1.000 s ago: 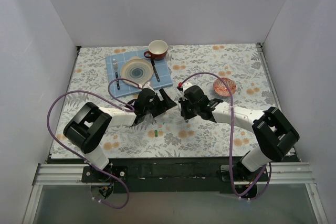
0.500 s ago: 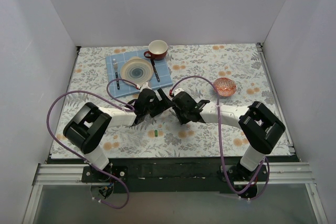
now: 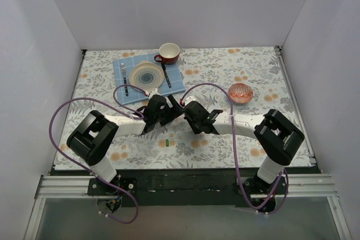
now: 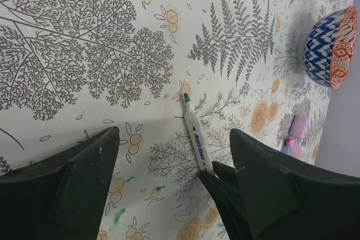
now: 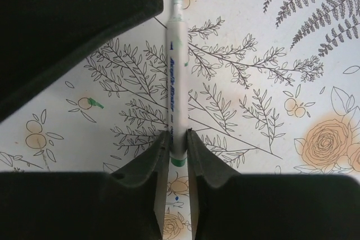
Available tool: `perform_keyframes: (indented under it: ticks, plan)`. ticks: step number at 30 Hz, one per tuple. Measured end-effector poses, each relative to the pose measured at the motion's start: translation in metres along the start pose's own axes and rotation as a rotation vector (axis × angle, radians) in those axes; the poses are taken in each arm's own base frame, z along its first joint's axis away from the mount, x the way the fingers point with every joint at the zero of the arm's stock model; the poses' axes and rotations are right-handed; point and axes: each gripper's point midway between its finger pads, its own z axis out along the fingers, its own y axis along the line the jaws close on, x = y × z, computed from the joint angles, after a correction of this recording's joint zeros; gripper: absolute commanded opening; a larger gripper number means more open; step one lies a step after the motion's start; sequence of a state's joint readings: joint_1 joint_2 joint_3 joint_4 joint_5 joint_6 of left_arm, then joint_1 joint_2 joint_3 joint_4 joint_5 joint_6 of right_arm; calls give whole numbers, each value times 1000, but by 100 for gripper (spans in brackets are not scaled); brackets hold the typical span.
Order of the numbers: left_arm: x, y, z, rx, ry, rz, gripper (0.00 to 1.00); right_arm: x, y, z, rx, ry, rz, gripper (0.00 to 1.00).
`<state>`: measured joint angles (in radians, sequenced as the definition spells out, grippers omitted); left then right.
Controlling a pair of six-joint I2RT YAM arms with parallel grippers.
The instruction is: Insert the pens into the pen caps
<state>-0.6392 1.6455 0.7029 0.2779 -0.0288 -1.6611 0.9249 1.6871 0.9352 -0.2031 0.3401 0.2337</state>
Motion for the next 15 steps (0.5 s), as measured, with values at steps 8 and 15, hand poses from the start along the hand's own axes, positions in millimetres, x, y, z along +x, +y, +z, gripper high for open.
perform_keyframes:
  ticks: [8,15]
  plan:
    - [4,-1,-3,2,19,-92,78,0,0,-2,9,-63,45,1]
    - [11,-5,-5,25,57,-119,76,2,3,-10,-30,-117,107,1]
